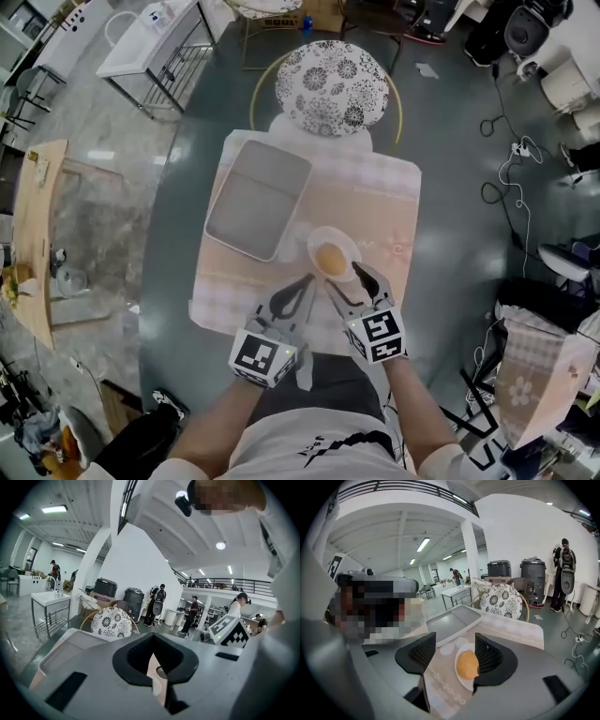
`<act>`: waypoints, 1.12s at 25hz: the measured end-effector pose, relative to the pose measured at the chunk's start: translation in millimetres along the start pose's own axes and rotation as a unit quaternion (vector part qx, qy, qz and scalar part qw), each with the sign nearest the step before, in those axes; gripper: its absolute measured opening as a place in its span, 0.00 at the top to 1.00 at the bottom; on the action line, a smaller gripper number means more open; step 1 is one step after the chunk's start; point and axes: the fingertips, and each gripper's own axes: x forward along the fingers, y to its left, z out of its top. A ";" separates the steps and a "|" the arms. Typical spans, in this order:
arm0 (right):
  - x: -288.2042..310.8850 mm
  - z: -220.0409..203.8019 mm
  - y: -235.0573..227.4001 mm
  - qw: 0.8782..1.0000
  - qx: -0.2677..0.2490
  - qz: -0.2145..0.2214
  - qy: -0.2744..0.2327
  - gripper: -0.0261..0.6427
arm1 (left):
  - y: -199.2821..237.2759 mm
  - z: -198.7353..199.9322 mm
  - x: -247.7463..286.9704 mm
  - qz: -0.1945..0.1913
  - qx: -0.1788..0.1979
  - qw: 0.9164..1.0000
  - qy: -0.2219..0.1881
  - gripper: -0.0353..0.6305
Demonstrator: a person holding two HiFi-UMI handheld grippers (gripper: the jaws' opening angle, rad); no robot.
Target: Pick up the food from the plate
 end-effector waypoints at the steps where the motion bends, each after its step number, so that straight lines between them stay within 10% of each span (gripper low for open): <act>1: 5.4 -4.1 -2.2 1.000 0.000 0.000 0.005 0.61 | 2.8 -5.2 2.6 0.000 0.000 1.000 0.003 0.94; 28: 92.9 -107.4 -31.3 0.993 -0.001 -0.025 0.119 0.51 | 39.2 -87.1 21.0 -0.011 -0.006 1.000 0.003 0.94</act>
